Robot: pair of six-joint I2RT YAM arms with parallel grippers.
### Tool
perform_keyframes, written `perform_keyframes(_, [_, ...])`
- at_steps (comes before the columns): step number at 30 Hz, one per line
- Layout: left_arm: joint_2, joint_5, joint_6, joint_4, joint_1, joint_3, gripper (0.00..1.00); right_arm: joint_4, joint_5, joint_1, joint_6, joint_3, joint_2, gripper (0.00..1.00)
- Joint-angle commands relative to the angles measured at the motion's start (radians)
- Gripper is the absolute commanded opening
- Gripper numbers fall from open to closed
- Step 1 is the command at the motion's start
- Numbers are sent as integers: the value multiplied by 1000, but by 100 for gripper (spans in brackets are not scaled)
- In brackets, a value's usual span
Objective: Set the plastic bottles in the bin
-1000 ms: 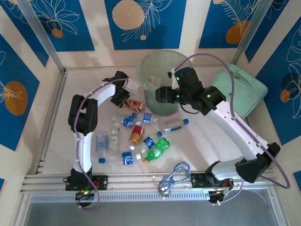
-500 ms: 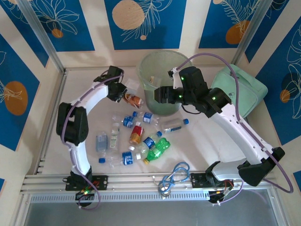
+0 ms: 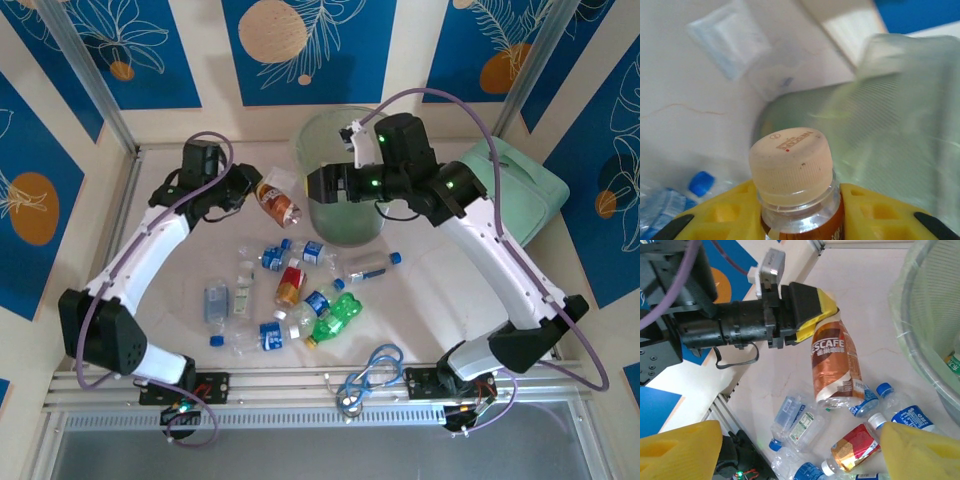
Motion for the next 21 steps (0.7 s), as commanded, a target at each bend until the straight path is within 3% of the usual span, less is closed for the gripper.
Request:
perform_keyframes(1, [-67,191,43,196,10,-43,35,-72,-37,15,-28,62,48,86])
perform_keyframes(8, [-117,336,44,327,10,-73,35,-111,-28,55,-37,138,126,90])
perform_keyframes(21, [-130,411,73,319,9,-54,34,-227,52,134,-84,205,231,92])
